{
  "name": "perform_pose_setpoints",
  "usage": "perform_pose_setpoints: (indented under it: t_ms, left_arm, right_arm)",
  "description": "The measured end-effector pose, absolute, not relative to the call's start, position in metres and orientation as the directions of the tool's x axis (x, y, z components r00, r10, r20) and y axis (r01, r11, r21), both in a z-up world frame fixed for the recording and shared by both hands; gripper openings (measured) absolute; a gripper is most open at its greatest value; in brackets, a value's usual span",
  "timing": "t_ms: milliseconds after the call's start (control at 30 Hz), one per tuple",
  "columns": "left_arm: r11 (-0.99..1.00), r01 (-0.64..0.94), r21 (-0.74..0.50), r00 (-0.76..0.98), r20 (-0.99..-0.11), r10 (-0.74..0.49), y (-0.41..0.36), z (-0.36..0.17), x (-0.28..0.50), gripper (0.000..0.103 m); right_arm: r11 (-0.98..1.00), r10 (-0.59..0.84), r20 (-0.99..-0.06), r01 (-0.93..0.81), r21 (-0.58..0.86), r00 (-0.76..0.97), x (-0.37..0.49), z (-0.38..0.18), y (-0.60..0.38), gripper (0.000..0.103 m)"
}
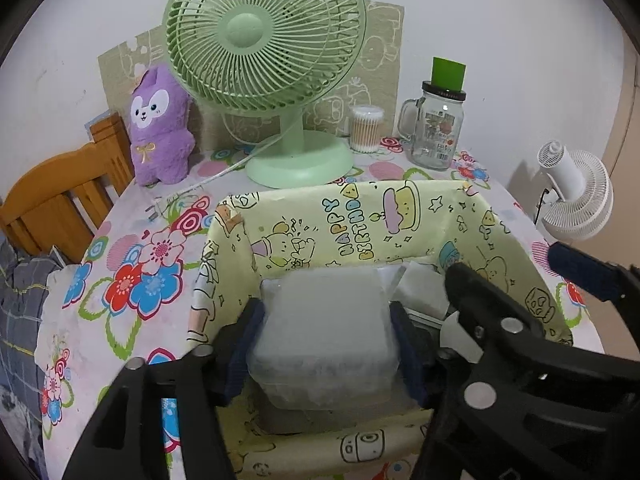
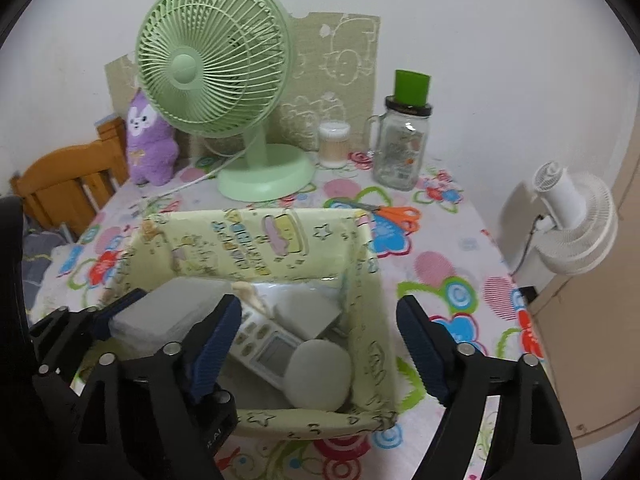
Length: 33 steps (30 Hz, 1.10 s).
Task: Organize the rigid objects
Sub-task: 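Lower the clear container into the box while the right gripper lowers the white object, then open both grippers and withdraw them up out of the fabric box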
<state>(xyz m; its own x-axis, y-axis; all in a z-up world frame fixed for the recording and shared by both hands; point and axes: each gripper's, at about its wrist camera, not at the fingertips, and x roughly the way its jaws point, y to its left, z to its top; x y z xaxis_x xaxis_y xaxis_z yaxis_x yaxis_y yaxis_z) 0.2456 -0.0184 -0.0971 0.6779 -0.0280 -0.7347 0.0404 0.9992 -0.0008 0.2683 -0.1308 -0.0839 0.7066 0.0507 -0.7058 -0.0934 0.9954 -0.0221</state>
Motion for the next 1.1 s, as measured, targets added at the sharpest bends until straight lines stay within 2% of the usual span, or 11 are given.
perform_pose_setpoints:
  t_ms: [200, 533, 1100]
  left_arm:
    - [0.998, 0.059, 0.022, 0.685, -0.728, -0.024, -0.029, -0.096, 0.244, 0.096]
    - [0.994, 0.062, 0.085, 0.699, -0.715, 0.018, -0.034, -0.085, 0.224, 0.097]
    - [0.994, 0.073, 0.085, 0.725, -0.689, 0.006, -0.031, -0.064, 0.174, 0.097]
  right_arm:
    - [0.997, 0.028, -0.713, -0.068, -0.027, 0.701, 0.270, -0.087, -0.141, 0.084]
    - [0.997, 0.046, -0.703, -0.071, -0.005, 0.710, 0.253, -0.080, -0.145, 0.085]
    - [0.997, 0.043, -0.669, -0.075, -0.018, 0.742, 0.197, -0.057, -0.141, 0.086]
